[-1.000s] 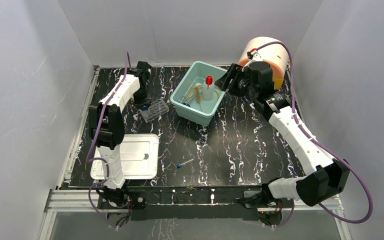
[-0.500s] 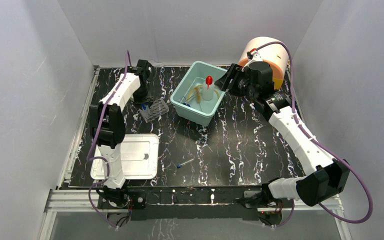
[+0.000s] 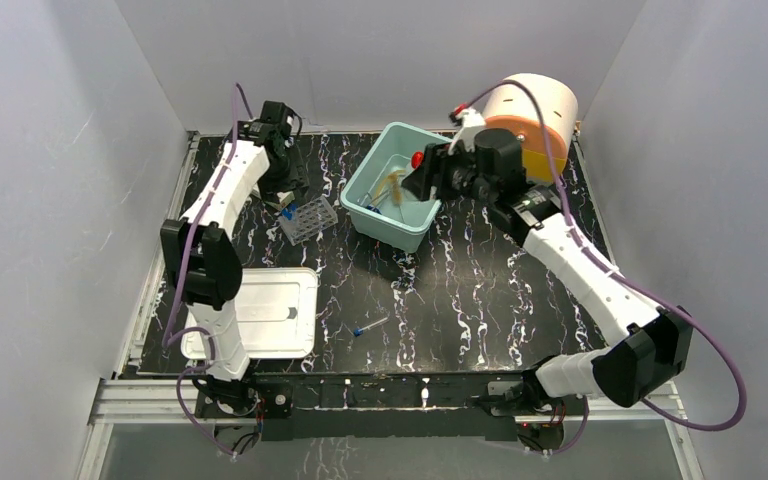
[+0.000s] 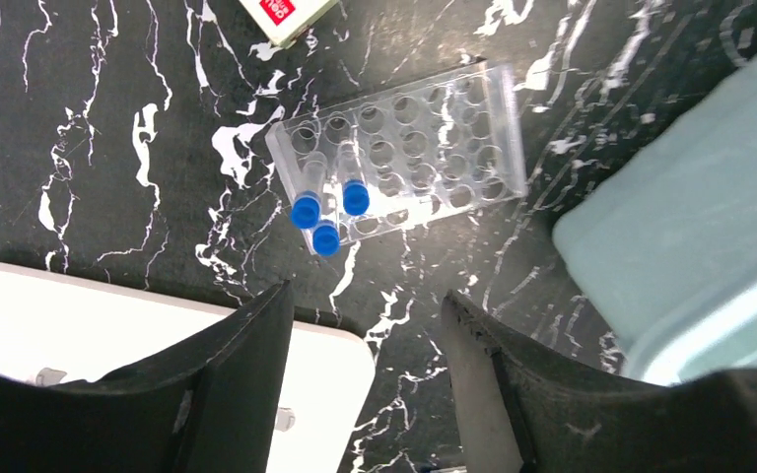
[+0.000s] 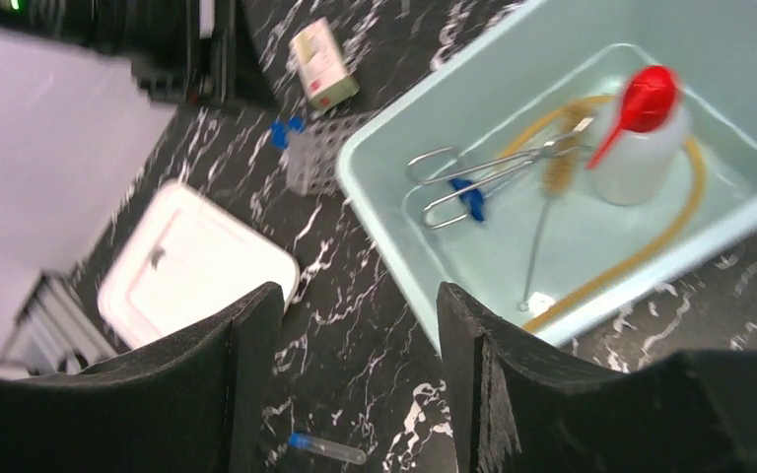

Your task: Organize the chemistry lab equipment

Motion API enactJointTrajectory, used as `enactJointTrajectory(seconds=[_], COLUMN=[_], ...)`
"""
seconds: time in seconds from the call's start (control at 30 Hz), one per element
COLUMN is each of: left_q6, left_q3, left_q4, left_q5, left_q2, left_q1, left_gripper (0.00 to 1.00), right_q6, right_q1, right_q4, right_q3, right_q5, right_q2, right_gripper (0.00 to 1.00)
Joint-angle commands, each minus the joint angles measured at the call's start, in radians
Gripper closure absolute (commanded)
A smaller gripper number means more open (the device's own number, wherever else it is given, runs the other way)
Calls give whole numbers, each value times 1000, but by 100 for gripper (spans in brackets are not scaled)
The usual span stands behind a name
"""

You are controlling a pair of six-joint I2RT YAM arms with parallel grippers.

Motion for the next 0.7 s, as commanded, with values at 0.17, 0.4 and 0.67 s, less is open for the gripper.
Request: enactJointTrajectory(seconds=[0.17, 0.4, 0.67], left_q6=[-42, -103, -110], left_q3=[-6, -94, -119], left_q4=[105, 237, 261], left_q5=[92, 201, 261], left_q2=[-182, -292, -323], left_q1=[-3, 61, 92], left_gripper=[41, 36, 34], right_q6=[-557, -881, -999], right_q1=[343, 515, 555], right_q4=[49, -1, -180], right_q3=[-67, -165, -150], right_q5=[37, 34, -48], right_q2=[3, 33, 203], right_gripper=[32, 33, 34])
